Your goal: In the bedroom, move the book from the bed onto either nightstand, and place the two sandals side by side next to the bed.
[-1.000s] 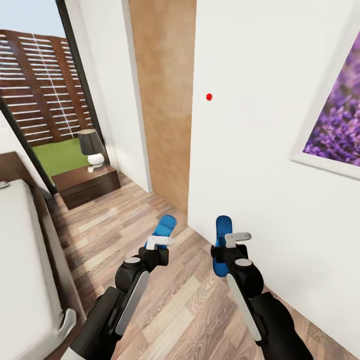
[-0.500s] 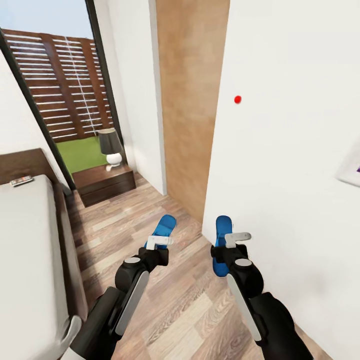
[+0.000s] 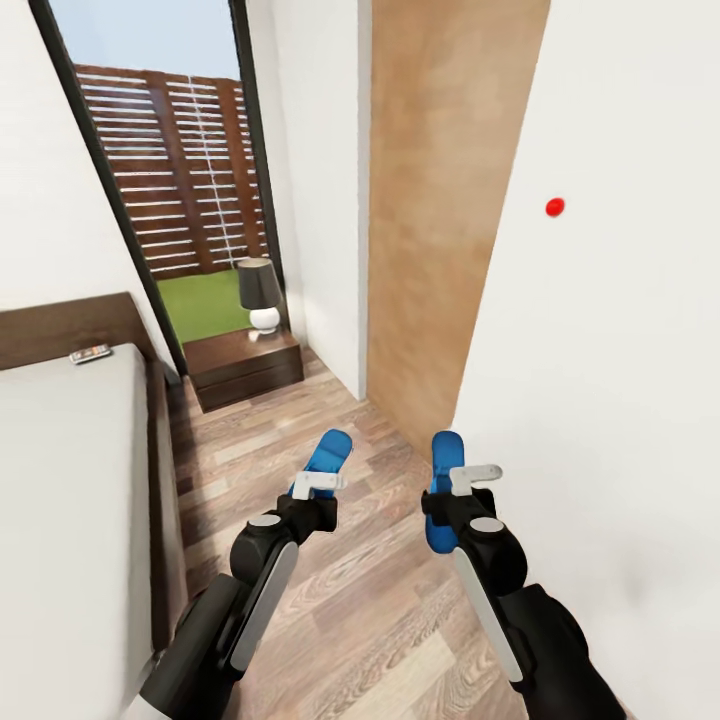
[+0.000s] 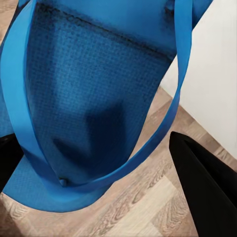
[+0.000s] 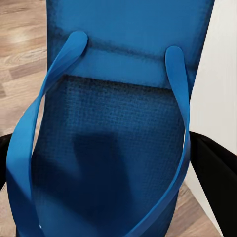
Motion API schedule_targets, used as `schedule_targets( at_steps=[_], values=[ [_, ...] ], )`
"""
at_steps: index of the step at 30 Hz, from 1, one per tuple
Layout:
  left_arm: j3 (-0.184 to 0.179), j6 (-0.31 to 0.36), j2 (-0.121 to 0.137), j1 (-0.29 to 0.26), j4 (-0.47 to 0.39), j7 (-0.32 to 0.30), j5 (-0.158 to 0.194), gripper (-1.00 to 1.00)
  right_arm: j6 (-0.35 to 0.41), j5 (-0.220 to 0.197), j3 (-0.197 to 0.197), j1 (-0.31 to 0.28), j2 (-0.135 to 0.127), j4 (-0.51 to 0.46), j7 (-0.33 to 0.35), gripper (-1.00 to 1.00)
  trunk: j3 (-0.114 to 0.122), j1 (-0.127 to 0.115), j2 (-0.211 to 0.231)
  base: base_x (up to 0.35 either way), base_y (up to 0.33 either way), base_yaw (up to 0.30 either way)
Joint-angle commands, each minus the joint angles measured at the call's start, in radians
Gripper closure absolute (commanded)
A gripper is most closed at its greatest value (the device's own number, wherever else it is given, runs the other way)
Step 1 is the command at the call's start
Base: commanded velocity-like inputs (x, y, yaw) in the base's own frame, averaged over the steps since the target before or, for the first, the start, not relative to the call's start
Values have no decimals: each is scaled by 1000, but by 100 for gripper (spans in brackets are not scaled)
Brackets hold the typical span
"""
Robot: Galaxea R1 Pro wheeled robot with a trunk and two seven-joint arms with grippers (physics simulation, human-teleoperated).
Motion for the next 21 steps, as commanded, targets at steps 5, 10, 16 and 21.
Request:
schedule_targets(
  at_steps=[5, 10, 16, 21],
  values=[
    [-2, 3, 0, -1, -1, 10, 8, 100, 3, -8, 2, -1, 0, -1, -9, 100, -2, 1, -2, 334, -64, 240],
    [-3, 3, 0, -1, -1, 11, 7, 100, 3, -8, 2, -1, 0, -1, -9, 100, -2, 1, -2, 315, -160, 240],
    [-3, 3, 0, -1, -1, 11, 6, 100, 3, -8, 2, -1, 0, -1, -9, 100, -2, 1, -2, 281, -220, 240],
    [-3, 3, 0, -1, -1, 12, 6, 100, 4, -8, 1, -1, 0, -1, -9, 100, -2, 1, -2, 264, -240, 240]
  ],
)
